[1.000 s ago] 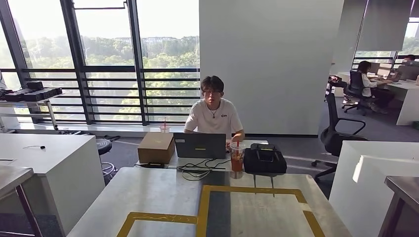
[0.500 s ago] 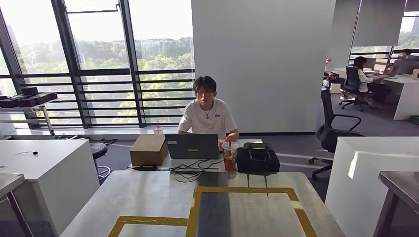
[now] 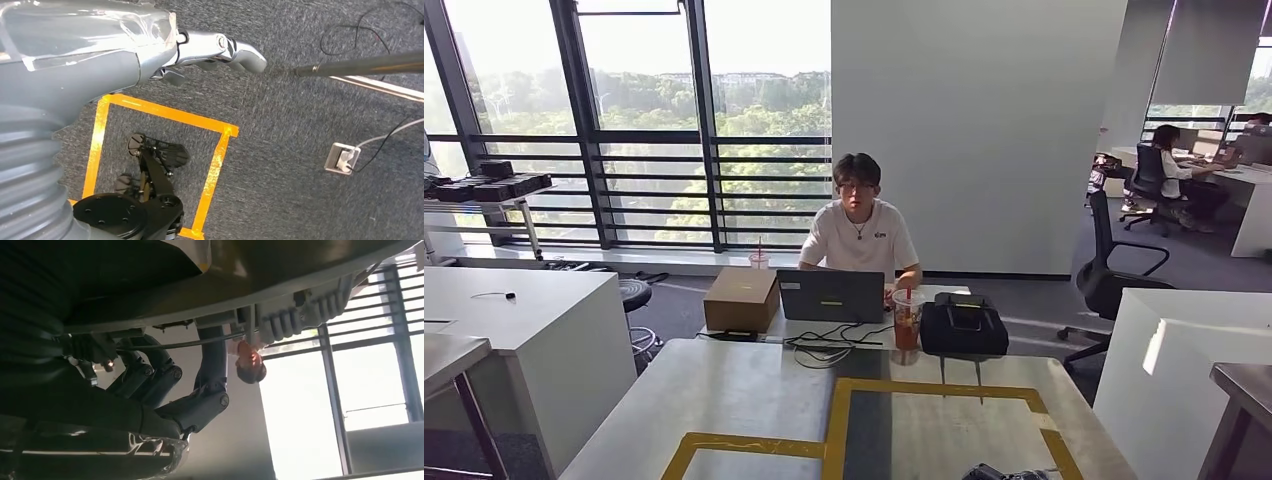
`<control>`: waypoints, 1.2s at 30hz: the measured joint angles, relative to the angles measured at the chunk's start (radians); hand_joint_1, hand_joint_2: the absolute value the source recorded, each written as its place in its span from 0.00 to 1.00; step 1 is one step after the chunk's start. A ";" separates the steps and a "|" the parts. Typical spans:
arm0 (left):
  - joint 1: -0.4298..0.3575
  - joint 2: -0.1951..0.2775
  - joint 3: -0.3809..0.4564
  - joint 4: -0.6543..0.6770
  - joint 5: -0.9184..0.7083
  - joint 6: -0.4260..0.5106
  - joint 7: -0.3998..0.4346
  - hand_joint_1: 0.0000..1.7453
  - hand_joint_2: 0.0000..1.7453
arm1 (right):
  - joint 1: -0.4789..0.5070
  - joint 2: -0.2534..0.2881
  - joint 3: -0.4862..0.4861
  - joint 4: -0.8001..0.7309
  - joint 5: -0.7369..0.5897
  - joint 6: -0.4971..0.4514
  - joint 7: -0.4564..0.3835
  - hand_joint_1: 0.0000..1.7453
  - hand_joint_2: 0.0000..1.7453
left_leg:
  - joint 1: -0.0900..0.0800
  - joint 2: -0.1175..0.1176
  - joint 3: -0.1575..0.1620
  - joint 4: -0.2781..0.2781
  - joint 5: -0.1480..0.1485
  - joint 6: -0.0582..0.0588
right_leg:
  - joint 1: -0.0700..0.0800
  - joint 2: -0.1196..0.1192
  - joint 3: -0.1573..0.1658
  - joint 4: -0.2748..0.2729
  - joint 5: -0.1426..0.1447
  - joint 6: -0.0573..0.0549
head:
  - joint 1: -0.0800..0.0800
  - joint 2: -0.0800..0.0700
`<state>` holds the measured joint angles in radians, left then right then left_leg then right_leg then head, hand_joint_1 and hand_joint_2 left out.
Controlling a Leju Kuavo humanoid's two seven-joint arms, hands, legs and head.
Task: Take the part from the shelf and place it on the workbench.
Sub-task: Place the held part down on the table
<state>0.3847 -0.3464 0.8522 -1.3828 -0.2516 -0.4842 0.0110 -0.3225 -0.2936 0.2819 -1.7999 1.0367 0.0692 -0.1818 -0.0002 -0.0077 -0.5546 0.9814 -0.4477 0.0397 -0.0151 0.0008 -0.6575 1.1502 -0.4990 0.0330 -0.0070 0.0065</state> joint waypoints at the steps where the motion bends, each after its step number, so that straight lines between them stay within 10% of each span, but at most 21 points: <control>1: 0.000 0.000 0.000 0.000 -0.004 -0.007 -0.002 0.00 1.00 | -0.009 -0.008 -0.002 0.017 0.050 -0.005 0.009 1.00 1.00 | -0.003 -0.001 -0.001 0.005 -0.004 -0.004 | -0.001 -0.001 0.036 -0.070 0.025 0.002 | 0.001 0.000; 7: -0.001 0.002 0.017 0.000 -0.022 -0.067 -0.018 0.00 1.00 | -0.074 -0.065 0.012 0.171 0.244 0.014 0.015 1.00 1.00 | -0.005 0.001 -0.015 0.034 -0.025 -0.027 | -0.005 0.001 0.077 -0.155 0.055 -0.031 | -0.003 0.000; 11: -0.013 0.002 0.047 0.005 -0.048 -0.096 -0.033 0.00 1.00 | -0.128 -0.097 0.069 0.317 0.259 0.048 -0.013 1.00 1.00 | 0.006 0.002 -0.124 0.253 -0.127 -0.047 | -0.008 0.000 0.079 -0.156 0.055 -0.043 | -0.007 0.000; 13: -0.021 0.002 0.063 0.013 -0.064 -0.104 -0.040 0.00 1.00 | -0.142 -0.106 0.104 0.393 0.241 0.056 -0.023 1.00 1.00 | 0.009 0.002 -0.154 0.300 -0.126 -0.048 | -0.006 -0.001 0.079 -0.156 0.055 -0.043 | -0.008 0.000; 18: -0.046 0.003 0.100 0.028 -0.092 -0.114 -0.058 0.00 1.00 | -0.185 -0.113 0.180 0.545 0.180 0.058 -0.055 1.00 1.00 | -0.001 0.005 -0.026 0.030 -0.005 -0.019 | 0.000 0.001 0.082 -0.157 0.057 -0.037 | -0.009 0.000; 22: -0.053 0.002 0.118 0.033 -0.096 -0.118 -0.064 0.00 1.00 | -0.206 -0.115 0.220 0.622 0.176 0.045 -0.059 1.00 1.00 | -0.003 0.008 -0.009 -0.004 0.008 -0.004 | 0.000 -0.001 0.078 -0.155 0.055 -0.018 | -0.009 0.000; 28: -0.062 0.000 0.125 0.046 -0.097 -0.121 -0.064 0.00 1.00 | -0.227 -0.121 0.248 0.683 0.175 0.042 -0.062 1.00 1.00 | 0.000 0.010 0.001 -0.024 0.024 0.009 | -0.005 -0.001 -0.058 0.126 -0.057 -0.011 | -0.003 0.000; 32: -0.065 0.000 0.126 0.053 -0.097 -0.122 -0.064 0.00 1.00 | -0.238 -0.121 0.258 0.699 0.174 0.040 -0.063 1.00 1.00 | 0.001 0.008 -0.003 -0.004 0.012 -0.007 | -0.016 -0.003 0.052 -0.097 0.033 0.017 | 0.000 0.000; 36: -0.066 0.001 0.129 0.053 -0.098 -0.121 -0.064 0.00 1.00 | -0.256 -0.119 0.285 0.723 0.170 0.026 -0.100 1.00 1.00 | -0.001 0.008 -0.011 0.012 0.001 -0.027 | -0.012 -0.001 0.083 -0.155 0.053 -0.013 | -0.002 0.000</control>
<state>0.3190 -0.3452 0.9815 -1.3295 -0.3494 -0.6047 -0.0533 -0.5782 -0.4125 0.5673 -1.0768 1.2071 0.0951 -0.2823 -0.0009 -0.0001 -0.5660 0.9929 -0.4462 0.0125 -0.0274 -0.0002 -0.5740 0.9956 -0.4465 0.0201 -0.0093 0.0065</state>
